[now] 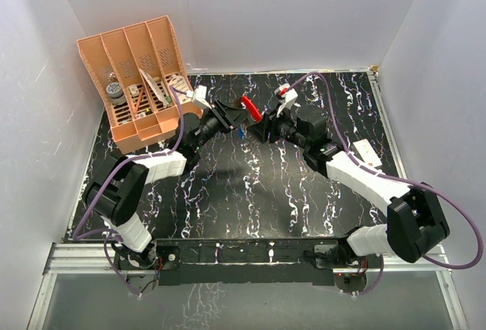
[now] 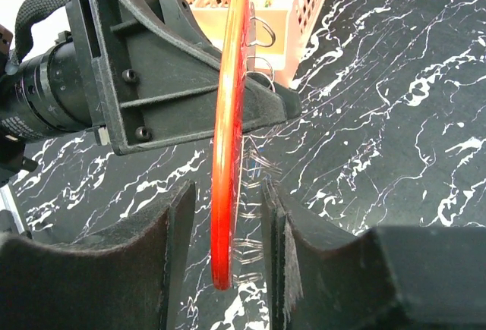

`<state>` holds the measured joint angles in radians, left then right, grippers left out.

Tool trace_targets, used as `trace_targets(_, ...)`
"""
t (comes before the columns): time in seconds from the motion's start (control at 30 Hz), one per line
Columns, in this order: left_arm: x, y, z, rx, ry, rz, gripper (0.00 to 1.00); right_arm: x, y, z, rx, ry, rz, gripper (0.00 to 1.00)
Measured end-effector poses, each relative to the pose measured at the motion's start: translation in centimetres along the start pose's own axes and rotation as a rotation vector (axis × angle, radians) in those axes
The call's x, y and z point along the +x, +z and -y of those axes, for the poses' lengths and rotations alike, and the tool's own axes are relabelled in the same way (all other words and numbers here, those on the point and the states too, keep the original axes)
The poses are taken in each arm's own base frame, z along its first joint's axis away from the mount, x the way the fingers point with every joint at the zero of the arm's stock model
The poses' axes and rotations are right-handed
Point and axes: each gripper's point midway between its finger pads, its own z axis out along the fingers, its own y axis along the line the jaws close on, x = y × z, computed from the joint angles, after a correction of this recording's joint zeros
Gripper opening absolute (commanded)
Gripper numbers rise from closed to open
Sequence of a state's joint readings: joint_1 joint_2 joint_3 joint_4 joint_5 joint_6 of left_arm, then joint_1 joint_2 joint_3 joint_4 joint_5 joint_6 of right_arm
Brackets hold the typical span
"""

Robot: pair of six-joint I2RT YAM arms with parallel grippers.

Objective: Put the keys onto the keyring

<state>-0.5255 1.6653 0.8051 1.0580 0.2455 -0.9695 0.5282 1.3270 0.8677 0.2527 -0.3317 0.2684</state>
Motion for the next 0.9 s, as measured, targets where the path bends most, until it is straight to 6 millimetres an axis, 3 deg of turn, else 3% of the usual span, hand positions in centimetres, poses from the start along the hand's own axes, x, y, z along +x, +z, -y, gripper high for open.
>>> trace_targets(0.2, -0.2, 0.1, 0.2, 0.004, -0.010, 0.006, 0.06, -0.2, 0.4, 0.1, -0.004, 0.003, 0.018, 0.23)
trace_targets(0.37, -0.3, 0.1, 0.4, 0.009, -0.020, 0.009, 0.06, -0.7, 0.8, 0.1, -0.003, 0.011, 0.042, 0.22)
trace_targets(0.6, -0.5, 0.1, 0.8, 0.022, -0.038, 0.018, 0.06, 0.2, 1.2, 0.5, 0.002, 0.025, 0.034, 0.21)
trace_targets(0.8, -0.7, 0.1, 0.7, 0.017, -0.045, 0.028, 0.06, 0.3, 1.3, 0.5, -0.002, 0.026, 0.045, 0.00)
trace_targets(0.9, -0.8, 0.2, 0.7, 0.015, -0.047, 0.034, 0.06, 0.3, 1.3, 0.8, 0.014, 0.026, 0.053, 0.00)
